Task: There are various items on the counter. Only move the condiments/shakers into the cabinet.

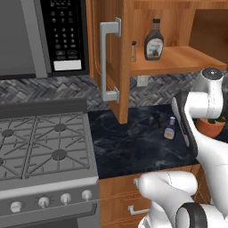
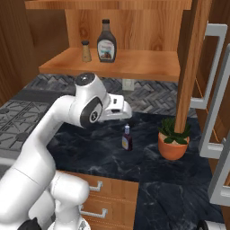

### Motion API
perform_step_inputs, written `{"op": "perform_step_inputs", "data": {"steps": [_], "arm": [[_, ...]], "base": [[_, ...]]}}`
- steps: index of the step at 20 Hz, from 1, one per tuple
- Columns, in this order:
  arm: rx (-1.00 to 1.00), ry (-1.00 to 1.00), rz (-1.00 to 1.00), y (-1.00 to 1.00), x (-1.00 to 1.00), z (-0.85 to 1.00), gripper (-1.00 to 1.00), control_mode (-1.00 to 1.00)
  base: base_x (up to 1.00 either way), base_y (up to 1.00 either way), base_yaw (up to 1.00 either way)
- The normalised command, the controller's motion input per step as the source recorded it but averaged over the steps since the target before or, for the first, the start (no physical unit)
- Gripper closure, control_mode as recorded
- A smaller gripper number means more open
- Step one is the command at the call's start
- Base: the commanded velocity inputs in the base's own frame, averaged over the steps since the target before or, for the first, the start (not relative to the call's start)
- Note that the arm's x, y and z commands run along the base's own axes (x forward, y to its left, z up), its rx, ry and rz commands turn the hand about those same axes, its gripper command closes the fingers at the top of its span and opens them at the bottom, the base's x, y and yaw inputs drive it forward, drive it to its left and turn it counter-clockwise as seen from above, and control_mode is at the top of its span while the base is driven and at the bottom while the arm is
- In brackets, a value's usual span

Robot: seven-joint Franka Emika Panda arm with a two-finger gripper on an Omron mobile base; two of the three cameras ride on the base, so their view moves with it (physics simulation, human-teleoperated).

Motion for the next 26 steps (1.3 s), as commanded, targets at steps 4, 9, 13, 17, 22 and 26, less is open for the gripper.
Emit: {"op": "perform_step_inputs", "data": {"steps": [4, 9, 13, 17, 22, 26], "arm": [[0.0, 0.14, 0.19, -0.2, 0.08, -0.25, -1.0, -1.0], [0.02, 0.09, 0.18, -0.04, 0.16, -0.18, -1.0, -1.0], [0.0, 0.03, 0.09, 0.0, 0.34, -0.17, -1.0, -1.0], [0.0, 0.02, 0.07, 0.0, 0.49, -0.27, -1.0, -1.0], [0.0, 0.09, 0.07, 0.0, 0.46, -0.41, -1.0, -1.0], [0.0, 0.06, 0.04, 0.0, 0.31, -0.44, -1.0, -1.0]], "base": [[0.0, 0.0, 0.0], [0.0, 0.0, 0.0], [0.0, 0.0, 0.0], [0.0, 0.0, 0.0], [0.0, 0.0, 0.0], [0.0, 0.0, 0.0]]}}
